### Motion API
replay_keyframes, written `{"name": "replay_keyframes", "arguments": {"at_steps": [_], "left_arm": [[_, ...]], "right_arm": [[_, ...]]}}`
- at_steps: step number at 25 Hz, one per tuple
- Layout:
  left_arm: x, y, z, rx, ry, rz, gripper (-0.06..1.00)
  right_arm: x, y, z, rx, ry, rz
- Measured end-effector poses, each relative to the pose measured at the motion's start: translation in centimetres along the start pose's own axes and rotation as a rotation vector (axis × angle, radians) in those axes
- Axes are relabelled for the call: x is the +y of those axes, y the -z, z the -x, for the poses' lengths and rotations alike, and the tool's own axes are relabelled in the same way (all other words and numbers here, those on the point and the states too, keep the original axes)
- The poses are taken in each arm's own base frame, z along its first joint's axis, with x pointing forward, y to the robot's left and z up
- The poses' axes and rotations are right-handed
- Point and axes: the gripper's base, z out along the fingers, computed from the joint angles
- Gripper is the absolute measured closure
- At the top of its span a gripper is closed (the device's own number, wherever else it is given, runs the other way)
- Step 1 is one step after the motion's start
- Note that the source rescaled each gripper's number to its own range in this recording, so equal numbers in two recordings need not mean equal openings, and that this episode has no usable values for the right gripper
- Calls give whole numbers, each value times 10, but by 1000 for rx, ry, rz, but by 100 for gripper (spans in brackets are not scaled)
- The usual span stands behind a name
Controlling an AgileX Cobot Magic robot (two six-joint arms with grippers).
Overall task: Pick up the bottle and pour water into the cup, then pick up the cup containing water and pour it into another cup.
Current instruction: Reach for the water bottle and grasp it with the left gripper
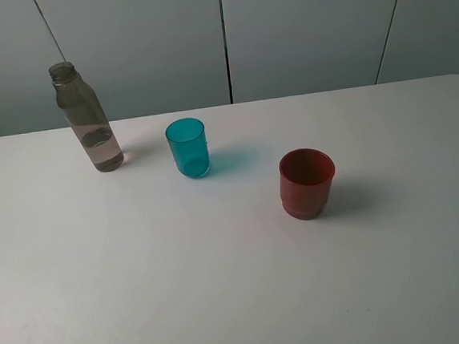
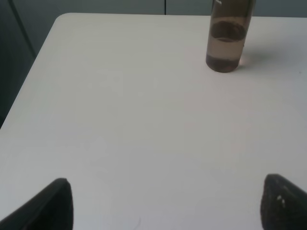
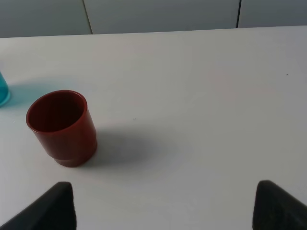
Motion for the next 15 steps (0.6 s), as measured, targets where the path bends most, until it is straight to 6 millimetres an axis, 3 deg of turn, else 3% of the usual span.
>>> {"name": "replay_keyframes", "arguments": {"at_steps": [15], "left_arm": [[0, 0, 0, 0, 0, 0, -6]], "right_arm": [[0, 0, 0, 1, 6, 11]]}}
